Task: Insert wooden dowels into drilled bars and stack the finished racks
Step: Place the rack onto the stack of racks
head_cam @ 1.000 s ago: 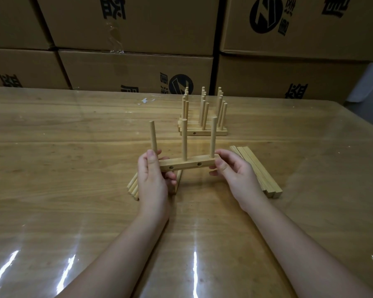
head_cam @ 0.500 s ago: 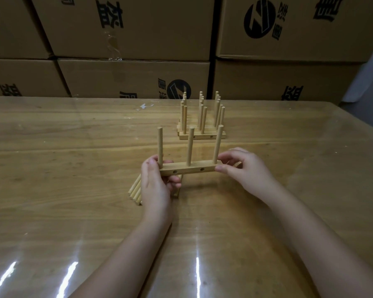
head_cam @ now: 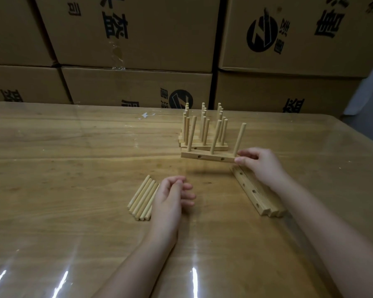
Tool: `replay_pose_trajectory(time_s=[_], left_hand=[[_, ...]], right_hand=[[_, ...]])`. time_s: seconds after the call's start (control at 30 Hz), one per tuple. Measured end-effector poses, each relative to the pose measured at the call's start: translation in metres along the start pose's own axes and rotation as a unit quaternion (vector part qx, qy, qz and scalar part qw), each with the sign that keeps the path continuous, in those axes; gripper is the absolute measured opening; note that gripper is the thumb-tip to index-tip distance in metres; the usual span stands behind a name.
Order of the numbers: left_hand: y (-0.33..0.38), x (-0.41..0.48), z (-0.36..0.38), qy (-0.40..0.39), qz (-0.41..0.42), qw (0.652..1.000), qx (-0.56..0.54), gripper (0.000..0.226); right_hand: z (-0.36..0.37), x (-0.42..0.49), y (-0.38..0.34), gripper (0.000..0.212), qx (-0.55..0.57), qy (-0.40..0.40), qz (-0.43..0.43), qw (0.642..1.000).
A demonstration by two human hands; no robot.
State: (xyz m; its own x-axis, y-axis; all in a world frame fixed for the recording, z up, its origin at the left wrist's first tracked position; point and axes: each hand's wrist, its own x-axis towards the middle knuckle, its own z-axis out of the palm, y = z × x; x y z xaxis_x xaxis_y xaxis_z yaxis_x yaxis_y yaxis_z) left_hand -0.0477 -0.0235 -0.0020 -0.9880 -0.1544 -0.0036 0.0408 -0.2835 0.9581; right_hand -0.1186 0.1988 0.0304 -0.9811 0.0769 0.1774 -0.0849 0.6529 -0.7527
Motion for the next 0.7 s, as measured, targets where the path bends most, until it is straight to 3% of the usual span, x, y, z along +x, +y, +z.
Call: replay_pose_trajectory(time_s=[0.7], left_hand=[[-0.003,-0.004,0.001,-0.002,0.024,0.999,0.043,0.021]], right_hand=[[0.023,0.067,0.005,0.031,-0.114,-0.047,0.071,0.99]])
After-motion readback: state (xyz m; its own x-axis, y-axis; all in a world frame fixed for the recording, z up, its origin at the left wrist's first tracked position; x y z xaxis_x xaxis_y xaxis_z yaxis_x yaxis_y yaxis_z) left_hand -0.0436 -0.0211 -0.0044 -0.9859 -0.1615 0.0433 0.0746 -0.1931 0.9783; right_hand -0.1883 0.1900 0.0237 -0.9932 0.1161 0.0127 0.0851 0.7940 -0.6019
